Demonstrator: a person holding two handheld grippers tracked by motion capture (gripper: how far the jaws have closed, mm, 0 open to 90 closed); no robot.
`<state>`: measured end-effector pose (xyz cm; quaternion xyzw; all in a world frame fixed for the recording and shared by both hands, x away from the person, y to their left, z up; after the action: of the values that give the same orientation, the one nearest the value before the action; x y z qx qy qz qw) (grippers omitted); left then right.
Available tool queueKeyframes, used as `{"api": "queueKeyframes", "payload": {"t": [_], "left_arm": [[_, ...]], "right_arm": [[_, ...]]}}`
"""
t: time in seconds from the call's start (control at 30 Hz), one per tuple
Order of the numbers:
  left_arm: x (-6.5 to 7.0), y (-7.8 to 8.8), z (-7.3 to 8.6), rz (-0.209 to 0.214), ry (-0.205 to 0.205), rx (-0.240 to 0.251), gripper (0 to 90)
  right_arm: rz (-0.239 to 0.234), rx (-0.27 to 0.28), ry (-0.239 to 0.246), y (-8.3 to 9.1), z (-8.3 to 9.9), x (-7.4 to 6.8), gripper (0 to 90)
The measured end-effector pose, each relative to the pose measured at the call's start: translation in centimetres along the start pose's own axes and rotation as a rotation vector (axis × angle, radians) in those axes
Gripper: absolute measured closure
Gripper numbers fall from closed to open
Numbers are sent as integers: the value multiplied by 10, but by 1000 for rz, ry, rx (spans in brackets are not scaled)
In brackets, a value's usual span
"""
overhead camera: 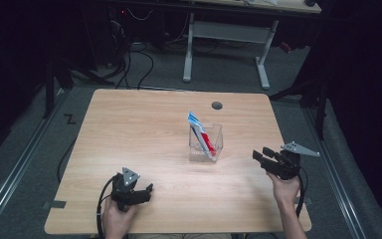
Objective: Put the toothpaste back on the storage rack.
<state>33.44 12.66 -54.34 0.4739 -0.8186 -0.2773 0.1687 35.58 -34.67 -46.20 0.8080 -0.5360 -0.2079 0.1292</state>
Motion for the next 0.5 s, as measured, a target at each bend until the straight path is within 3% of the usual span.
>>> {"api": "queueKeyframes", "payload": {"t": [0.5], "left_arm": [[0, 0, 0, 0, 1, 0, 174]], "right_arm": [[6, -24, -9, -2, 15, 0, 477]]}}
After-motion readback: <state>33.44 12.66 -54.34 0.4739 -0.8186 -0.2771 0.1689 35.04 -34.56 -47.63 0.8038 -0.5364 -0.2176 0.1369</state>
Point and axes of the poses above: each handheld gripper's, and its own axes: y roughly backward along the jaws, z roughly out of its underside, x roughly to its right, the point moved 1 cm from there along -y, roughly forward along the jaws, and after that the axes turned 5 degrees about x, right-handed, at the moved point
